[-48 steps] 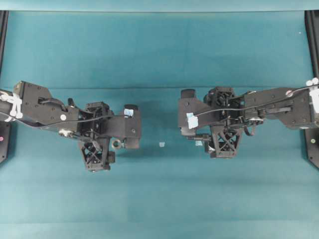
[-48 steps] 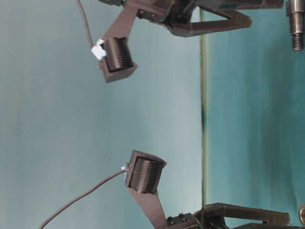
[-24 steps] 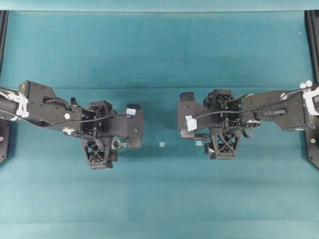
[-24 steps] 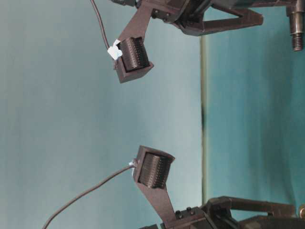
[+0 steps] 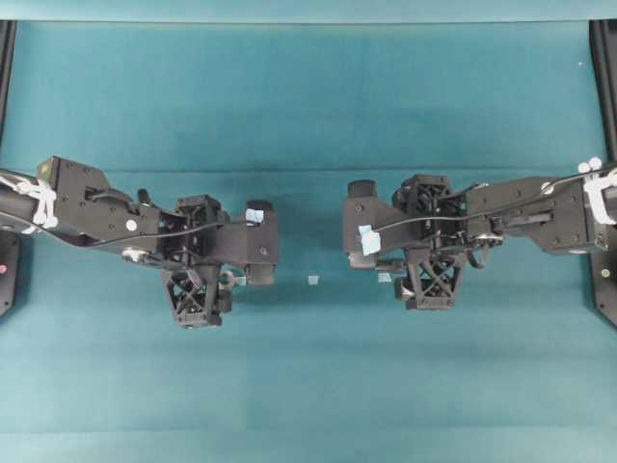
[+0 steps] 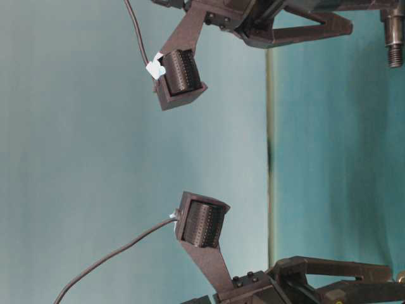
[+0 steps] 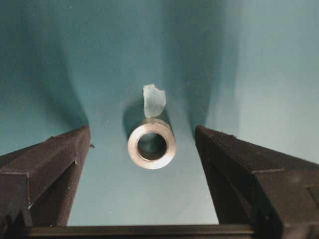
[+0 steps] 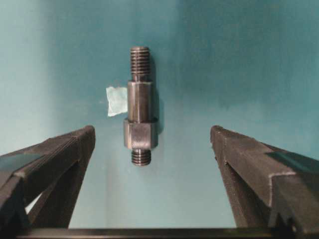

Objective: Insert the washer onto the shaft with both hands.
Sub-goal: 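Lower and close left gripper on washer, right gripper on shaft hex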

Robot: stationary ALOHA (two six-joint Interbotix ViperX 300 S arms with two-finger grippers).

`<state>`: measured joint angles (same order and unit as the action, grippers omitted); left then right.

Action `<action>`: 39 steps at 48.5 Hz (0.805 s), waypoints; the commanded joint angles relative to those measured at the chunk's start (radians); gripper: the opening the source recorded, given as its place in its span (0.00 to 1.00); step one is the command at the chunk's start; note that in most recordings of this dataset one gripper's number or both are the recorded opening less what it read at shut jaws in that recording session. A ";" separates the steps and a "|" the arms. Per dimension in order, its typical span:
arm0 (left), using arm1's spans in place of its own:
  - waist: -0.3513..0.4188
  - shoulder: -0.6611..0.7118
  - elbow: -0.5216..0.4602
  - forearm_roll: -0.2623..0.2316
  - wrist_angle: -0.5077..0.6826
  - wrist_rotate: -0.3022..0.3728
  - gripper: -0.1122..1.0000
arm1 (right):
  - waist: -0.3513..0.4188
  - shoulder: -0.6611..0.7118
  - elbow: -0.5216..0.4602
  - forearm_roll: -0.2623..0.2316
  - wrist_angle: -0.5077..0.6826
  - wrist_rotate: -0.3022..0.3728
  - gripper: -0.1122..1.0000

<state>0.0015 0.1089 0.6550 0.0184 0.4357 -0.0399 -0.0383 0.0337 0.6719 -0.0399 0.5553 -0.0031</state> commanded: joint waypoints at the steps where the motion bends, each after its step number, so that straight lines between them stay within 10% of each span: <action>1: 0.002 -0.005 -0.006 0.002 -0.005 -0.002 0.91 | 0.003 -0.003 -0.005 0.002 -0.009 0.002 0.90; 39: 0.002 0.000 -0.009 0.002 -0.005 -0.003 0.91 | 0.003 0.028 0.040 0.002 -0.064 0.005 0.90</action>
<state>0.0031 0.1135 0.6550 0.0184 0.4357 -0.0414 -0.0383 0.0675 0.7133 -0.0399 0.5047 -0.0046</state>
